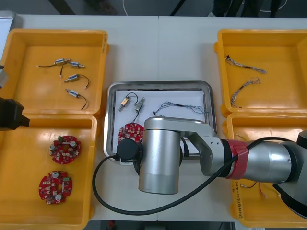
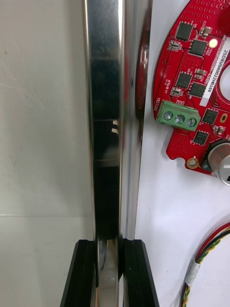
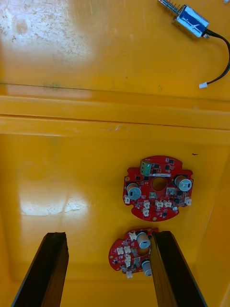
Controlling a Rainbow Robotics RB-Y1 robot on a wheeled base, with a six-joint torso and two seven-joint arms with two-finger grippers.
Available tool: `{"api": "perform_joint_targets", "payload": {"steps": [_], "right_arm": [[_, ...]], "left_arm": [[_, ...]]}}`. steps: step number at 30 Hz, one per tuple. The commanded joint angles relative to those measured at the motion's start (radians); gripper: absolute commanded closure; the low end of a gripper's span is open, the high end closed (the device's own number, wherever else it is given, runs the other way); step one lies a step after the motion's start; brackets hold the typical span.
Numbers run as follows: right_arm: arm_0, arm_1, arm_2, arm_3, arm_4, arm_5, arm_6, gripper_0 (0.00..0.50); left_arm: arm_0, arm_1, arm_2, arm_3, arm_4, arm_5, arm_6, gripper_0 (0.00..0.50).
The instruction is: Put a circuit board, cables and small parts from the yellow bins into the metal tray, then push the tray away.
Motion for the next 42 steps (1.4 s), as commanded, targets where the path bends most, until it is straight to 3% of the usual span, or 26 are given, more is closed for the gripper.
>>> {"api": "perform_joint_targets", "payload": {"steps": [1,12,42], "right_arm": [[-0.046,-0.016,0.013,-0.011,0.006,-0.016,0.015,0.5],[-0.116,-0.056,0.013,-0.008,0.008,-0.025,0.026,0.5],[-0.261,-0.031,0.01,0.123,0.002,-0.068,0.043,0.5]], "left_arm": [[0.017,0.044,0.03,-0.028,0.008,0.007,-0.072,0.0],[0.017,0.044,0.03,-0.028,0.008,0.007,-0.072,0.0],[0.017,0.044,0.03,-0.028,0.008,0.007,-0.072,0.0]]}}
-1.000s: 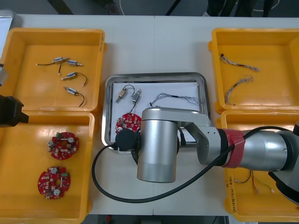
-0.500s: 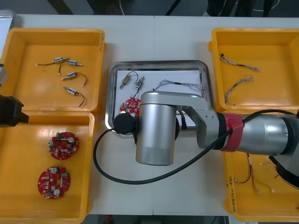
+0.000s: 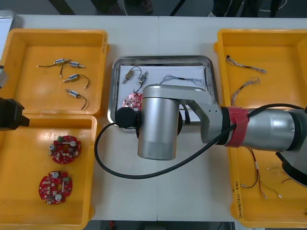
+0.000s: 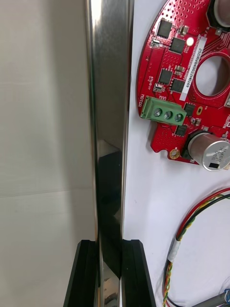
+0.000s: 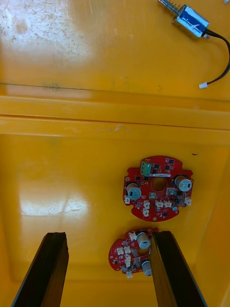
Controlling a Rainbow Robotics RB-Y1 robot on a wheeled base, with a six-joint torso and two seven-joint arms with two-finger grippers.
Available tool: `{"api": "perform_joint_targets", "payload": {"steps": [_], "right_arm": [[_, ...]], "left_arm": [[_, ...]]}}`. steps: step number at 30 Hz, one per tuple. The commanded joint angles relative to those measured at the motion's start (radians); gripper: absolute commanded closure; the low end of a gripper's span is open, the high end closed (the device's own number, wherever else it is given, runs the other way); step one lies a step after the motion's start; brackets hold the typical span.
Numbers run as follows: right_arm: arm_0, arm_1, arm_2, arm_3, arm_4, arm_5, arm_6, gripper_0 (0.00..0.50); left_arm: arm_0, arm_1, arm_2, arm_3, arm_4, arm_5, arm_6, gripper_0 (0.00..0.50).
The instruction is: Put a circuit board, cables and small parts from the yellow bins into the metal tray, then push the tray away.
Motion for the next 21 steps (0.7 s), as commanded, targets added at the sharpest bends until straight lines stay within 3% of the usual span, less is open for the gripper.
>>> {"api": "perform_joint_targets", "payload": {"steps": [1,21], "right_arm": [[-0.069,0.007,0.007,0.016,0.002,-0.018,0.041,0.5],[-0.148,0.013,0.007,0.121,0.005,-0.095,0.05,0.5]], "left_arm": [[0.017,0.043,0.03,-0.028,0.008,0.007,-0.072,0.0],[0.017,0.043,0.03,-0.028,0.008,0.007,-0.072,0.0]]}}
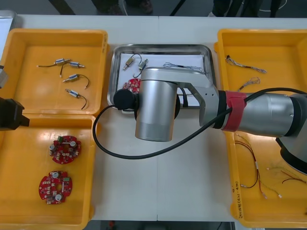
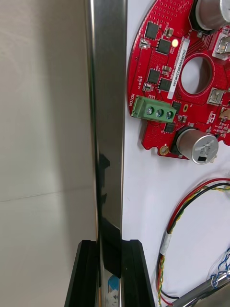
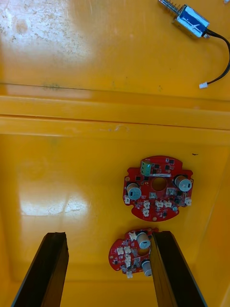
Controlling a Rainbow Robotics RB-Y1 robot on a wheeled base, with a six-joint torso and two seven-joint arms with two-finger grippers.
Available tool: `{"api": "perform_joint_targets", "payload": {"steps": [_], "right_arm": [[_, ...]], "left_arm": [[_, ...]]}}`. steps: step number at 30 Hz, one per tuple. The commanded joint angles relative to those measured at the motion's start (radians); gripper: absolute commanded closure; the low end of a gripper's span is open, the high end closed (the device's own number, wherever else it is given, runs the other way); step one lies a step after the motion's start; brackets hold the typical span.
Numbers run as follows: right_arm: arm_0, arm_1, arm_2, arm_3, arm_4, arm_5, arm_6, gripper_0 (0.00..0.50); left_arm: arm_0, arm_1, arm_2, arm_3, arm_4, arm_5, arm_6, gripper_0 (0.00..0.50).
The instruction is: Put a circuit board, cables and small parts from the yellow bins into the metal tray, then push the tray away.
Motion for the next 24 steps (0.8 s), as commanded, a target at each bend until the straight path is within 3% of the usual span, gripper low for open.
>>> {"api": "perform_joint_targets", "payload": {"steps": [1,24], "right_arm": [[-0.06,0.014,0.009,0.025,0.01,-0.029,0.051,0.5],[-0.123,0.04,0.009,0.148,0.022,-0.111,0.115,0.5]], "left_arm": [[0.017,0.043,0.03,-0.028,0.008,0.007,-0.072,0.0],[0.017,0.043,0.03,-0.028,0.008,0.007,-0.072,0.0]]}}
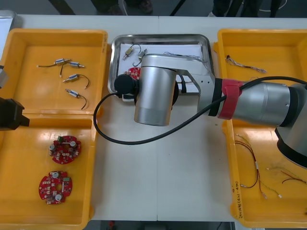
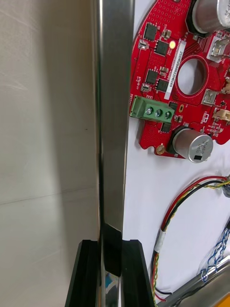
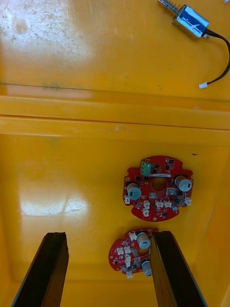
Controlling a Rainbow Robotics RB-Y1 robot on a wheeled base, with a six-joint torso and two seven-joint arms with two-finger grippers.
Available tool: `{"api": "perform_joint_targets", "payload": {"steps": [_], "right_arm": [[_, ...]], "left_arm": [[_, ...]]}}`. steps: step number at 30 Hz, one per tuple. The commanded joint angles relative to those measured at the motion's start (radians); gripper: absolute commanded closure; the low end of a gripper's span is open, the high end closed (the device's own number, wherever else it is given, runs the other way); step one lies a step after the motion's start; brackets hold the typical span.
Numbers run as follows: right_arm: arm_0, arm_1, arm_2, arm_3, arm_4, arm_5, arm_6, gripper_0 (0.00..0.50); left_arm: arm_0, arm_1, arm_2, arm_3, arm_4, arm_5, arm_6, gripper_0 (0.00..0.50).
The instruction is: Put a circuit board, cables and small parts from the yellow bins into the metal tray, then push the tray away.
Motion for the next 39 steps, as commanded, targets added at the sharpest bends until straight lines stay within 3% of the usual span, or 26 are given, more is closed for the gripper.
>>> {"api": "perform_joint_targets", "payload": {"steps": [1,39], "right_arm": [[-0.068,0.025,0.008,0.026,0.011,-0.025,0.044,0.5],[-0.123,0.046,0.007,0.265,0.01,-0.228,0.117,0.5]], "left_arm": [[0.017,0.043,0.03,-0.028,0.008,0.007,-0.072,0.0],[0.017,0.043,0.03,-0.028,0.008,0.007,-0.072,0.0]]}}
